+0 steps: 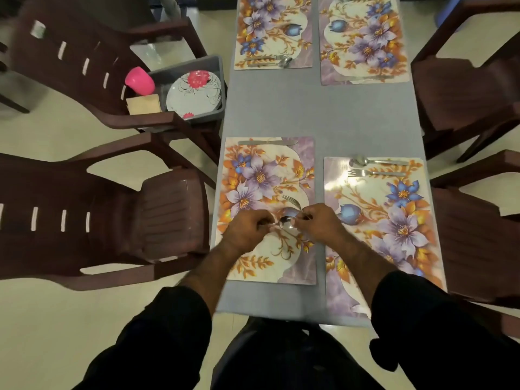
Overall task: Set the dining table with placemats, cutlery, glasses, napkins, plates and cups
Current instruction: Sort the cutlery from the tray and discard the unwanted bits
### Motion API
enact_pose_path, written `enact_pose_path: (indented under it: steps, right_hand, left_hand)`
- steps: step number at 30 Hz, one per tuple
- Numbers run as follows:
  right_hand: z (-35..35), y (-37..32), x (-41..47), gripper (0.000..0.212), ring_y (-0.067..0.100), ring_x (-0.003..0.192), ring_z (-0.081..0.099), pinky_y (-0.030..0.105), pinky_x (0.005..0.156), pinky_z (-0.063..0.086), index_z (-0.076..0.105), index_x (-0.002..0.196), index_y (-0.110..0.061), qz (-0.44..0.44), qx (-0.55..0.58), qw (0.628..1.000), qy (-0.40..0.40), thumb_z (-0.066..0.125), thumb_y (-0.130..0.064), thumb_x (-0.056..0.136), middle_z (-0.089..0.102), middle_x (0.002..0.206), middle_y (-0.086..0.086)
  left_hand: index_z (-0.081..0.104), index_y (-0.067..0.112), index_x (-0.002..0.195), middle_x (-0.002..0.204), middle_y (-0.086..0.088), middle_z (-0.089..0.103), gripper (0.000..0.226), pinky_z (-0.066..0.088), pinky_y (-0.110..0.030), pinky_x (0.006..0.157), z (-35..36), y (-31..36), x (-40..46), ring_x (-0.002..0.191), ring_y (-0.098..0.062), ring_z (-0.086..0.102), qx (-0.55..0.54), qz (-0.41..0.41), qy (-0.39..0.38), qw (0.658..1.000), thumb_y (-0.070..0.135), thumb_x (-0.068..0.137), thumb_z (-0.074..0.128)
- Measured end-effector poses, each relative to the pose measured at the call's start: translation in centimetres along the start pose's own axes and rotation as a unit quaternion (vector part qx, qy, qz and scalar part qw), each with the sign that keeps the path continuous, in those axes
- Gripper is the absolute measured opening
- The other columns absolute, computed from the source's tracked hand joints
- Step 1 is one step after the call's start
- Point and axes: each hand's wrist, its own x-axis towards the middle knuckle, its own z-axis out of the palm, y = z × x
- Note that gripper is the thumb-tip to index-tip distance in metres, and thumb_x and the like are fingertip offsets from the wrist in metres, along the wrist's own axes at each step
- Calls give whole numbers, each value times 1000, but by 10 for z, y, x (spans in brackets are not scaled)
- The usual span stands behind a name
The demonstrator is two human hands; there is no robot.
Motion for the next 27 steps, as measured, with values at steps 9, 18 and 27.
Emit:
enact_pose_path:
  steps: [9, 18, 27]
  right_hand:
    - [57, 36, -58, 21, 15, 67, 69, 37, 63, 59, 76, 69, -16, 72, -81, 993, -56, 77, -37, 68, 71, 71, 0]
    - [61, 36, -71, 16, 12, 70, 66, 23, 56, 43, 79, 71, -18, 77, -127, 987, -65, 82, -34, 72, 72, 71, -5]
    - [64, 39, -72, 29, 13, 69, 66, 30, 61, 56, 81, 79, -17, 81, -152, 982, -79, 76, -42, 65, 72, 72, -4]
  left_hand:
    - [84, 19, 104, 98, -4, 75, 34, 52, -44, 89, 17, -24, -82, 101, -30, 67, 176, 29, -80, 981, 34, 82, 62]
    - [86, 23, 99, 98, 1, 72, 19, 53, -44, 87, 23, -30, -91, 97, -25, 63, 163, 34, -64, 984, 32, 84, 76]
    - [85, 28, 107, 108, 4, 71, 20, 49, -42, 96, 25, -30, -94, 109, -23, 60, 177, 14, -90, 980, 35, 90, 77]
